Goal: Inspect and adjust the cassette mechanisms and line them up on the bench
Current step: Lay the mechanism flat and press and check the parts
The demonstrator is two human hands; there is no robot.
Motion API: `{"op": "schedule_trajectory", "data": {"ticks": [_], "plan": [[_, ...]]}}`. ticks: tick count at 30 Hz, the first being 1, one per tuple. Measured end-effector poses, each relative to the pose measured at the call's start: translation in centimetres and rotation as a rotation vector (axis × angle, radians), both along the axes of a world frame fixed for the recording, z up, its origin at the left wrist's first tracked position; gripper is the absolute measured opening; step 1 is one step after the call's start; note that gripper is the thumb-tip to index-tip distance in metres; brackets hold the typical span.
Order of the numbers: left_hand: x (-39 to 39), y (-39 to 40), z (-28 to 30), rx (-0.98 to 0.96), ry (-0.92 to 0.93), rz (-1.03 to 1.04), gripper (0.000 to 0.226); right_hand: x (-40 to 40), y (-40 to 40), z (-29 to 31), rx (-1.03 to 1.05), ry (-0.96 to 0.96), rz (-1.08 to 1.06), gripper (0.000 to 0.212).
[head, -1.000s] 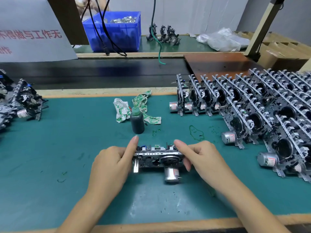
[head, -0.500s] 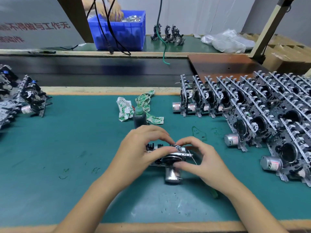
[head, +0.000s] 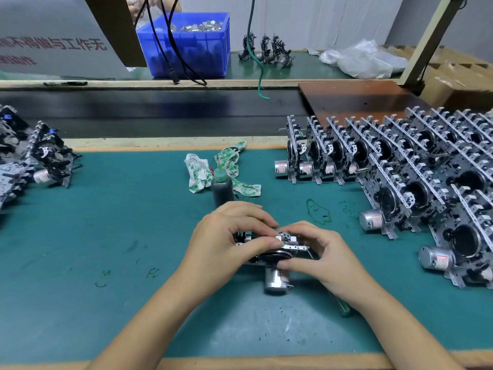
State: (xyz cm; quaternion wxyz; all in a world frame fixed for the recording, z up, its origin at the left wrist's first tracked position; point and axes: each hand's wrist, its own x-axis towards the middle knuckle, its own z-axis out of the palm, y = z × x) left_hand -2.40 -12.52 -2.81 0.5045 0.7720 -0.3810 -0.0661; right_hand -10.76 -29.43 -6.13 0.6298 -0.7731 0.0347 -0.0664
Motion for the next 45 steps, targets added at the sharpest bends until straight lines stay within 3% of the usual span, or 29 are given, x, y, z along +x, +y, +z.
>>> {"op": "schedule_trajectory", "data": {"ticks": [15,18,21,24,25,28,32,38,42,45], "plan": [[0.3,-0.1,-0.1,0.073,-0.026,-0.001,0.018,-0.3,0.3,0.2,0.07,-0.023,-0.015,0.036],[0.2,-0.1,-0.1,0.068,-0.034,0.01,0.018,-0.5,0.2,0.5,0.008,0.004,0.015,0.035],[0.2,-0.1,-0.1,0.065,-0.034,0.019,0.017,-1.1,-0.1,0.6,-0.244,-0.003,0.012,0.037],[0.1,0.0,-0.2,0.065,-0.045,0.029,0.02,-1.9,-0.9,0.1,-0.879,-0.2,-0.147,0.041],[0.1,0.0,-0.2,0.062,-0.046,0.031,0.021,-2.1,-1.0,-0.1,-1.003,-0.279,-0.18,0.041],[0.1,0.0,-0.1,0.064,-0.053,0.026,0.02,-2.5,-0.9,-0.7,-1.131,-0.365,-0.179,0.039],[0.1,0.0,0.0,0.061,-0.045,0.026,0.017,-2.1,-1.6,-0.3,-1.215,-0.337,-0.133,0.038],[0.0,0.0,-0.1,0.05,-0.035,0.042,0.013,-1.7,-1.4,0.9,-1.146,-0.253,-0.079,0.043],[0.1,0.1,-0.2,0.049,-0.042,0.035,0.005,-0.8,-0.5,1.1,-0.638,-0.065,-0.058,0.055],[0.0,0.1,-0.2,0.043,-0.041,0.033,0.004,-0.3,0.4,0.6,-0.338,-0.069,-0.076,0.047]]}}
